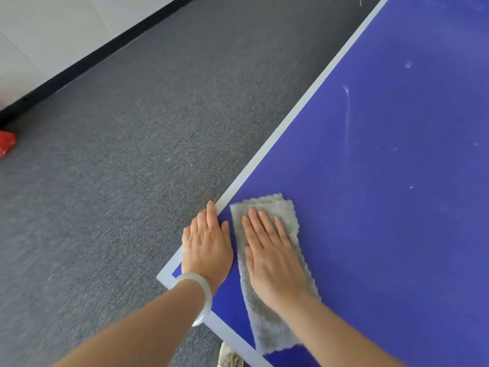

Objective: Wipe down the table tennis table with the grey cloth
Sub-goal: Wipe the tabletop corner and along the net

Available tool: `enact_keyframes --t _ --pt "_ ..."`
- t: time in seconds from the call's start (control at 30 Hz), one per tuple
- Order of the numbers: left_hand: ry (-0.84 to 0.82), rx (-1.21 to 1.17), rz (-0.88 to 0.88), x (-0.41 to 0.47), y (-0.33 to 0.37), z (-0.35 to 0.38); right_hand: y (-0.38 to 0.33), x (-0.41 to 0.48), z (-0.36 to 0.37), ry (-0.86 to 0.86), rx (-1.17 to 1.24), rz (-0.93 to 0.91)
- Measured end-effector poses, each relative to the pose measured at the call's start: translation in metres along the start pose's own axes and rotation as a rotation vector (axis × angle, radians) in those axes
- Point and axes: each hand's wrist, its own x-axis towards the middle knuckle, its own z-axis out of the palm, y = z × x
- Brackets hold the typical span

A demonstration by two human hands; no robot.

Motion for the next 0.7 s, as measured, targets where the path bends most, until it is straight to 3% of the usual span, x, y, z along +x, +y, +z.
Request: enact_keyframes --t 0.07,0.13,0.27,0.37,0.47,0.53,0.6,0.7 --pt "0.004 -0.004 -0.007 0.0 0.001 0.001 0.021 0.046 -0.005 -0.059 -0.006 -0.195" --pt "0.007 0.005 -0.005 0.0 0.001 0.002 0.052 0.1 -0.015 -0.055 -0.037 -0.213" --pt "0.013 0.022 0.006 0.001 0.0 0.004 0.086 0.156 -0.023 -0.01 -0.071 0.168" --pt "0.01 0.01 0.008 0.0 -0.001 0.004 0.04 0.119 -0.01 0.04 -0.044 0.279" --pt "0.002 -0.02 0.001 0.0 0.0 0.002 0.004 0.052 -0.001 -0.005 -0.018 -0.005" --pt "0.0 -0.007 0.003 0.0 0.001 0.001 0.033 0.027 -0.009 -0.04 -0.04 -0.132" --pt "-0.009 0.003 -0.006 0.001 0.002 0.0 0.086 0.017 -0.019 0.008 -0.091 -0.003" --pt "-0.017 0.012 -0.007 0.001 0.004 0.0 0.14 0.018 -0.03 0.033 -0.068 0.468"
